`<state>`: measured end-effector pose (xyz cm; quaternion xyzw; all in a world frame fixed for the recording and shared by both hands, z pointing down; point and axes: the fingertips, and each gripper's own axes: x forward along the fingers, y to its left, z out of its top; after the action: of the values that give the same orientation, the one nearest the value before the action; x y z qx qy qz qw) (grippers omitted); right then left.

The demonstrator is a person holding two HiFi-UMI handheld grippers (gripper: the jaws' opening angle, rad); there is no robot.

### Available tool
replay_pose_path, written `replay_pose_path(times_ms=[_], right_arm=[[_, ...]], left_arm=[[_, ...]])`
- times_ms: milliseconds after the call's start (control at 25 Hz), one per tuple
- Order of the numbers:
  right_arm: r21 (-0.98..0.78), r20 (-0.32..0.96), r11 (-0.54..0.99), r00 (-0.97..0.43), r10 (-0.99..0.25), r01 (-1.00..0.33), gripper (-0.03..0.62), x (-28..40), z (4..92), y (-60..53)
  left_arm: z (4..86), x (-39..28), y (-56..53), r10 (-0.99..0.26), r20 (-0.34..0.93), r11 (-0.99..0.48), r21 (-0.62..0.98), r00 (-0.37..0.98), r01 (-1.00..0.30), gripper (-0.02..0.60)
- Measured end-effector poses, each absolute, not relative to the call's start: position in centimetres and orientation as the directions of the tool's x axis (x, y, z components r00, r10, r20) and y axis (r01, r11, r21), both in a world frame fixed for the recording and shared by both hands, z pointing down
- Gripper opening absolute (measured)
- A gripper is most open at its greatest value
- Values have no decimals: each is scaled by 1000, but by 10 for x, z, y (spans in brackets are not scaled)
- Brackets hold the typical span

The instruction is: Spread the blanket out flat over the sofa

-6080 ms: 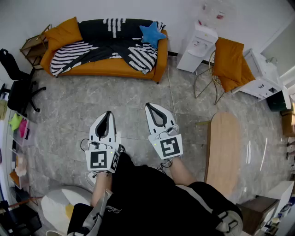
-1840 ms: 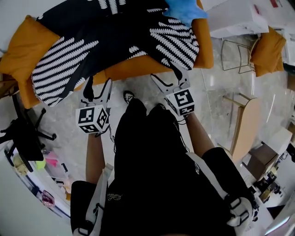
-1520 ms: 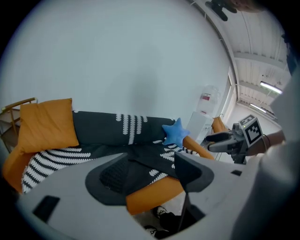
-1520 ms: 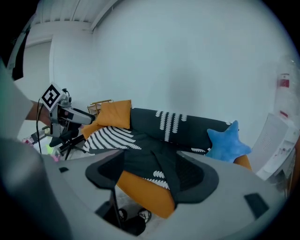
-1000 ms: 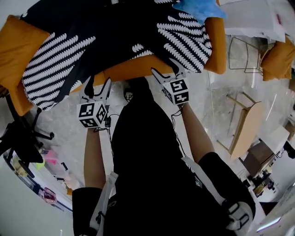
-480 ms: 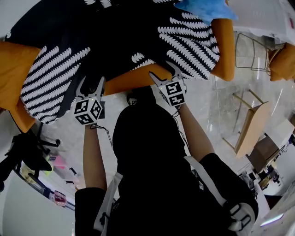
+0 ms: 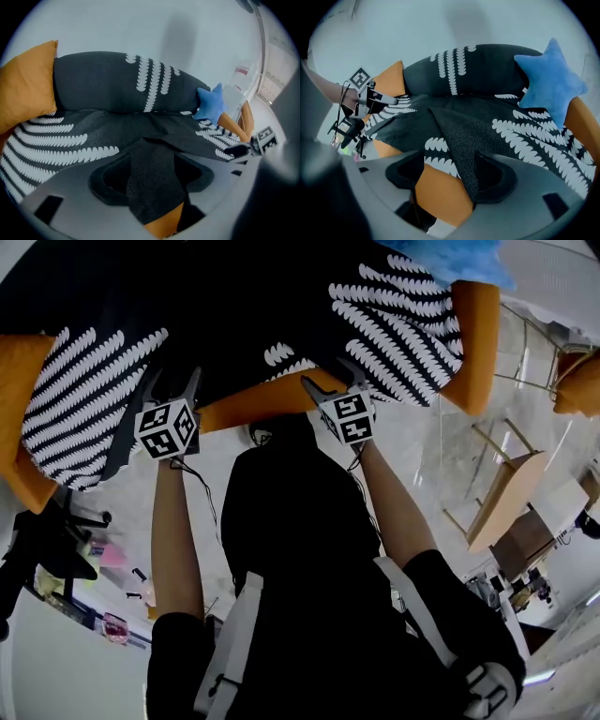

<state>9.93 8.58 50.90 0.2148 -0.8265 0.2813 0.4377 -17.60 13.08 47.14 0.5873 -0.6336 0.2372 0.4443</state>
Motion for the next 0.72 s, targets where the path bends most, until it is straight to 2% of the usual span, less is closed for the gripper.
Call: replay_pose_path(times_ms=[240,560,720], right_arm=[[-275,870,757,-489,-68,-593,331,97,541,82],[-277,899,747,-438,-21,-605,318,102,568,75],[-260,916,767,-401,3,-587,299,92,582,81]], left_arm=[[515,-181,138,-405,909,52,131,100,-990,293],[550,-227,140,-302,953,89,32,4,-996,293],[559,-254,134,-284,959,37,2,-9,-999,293]])
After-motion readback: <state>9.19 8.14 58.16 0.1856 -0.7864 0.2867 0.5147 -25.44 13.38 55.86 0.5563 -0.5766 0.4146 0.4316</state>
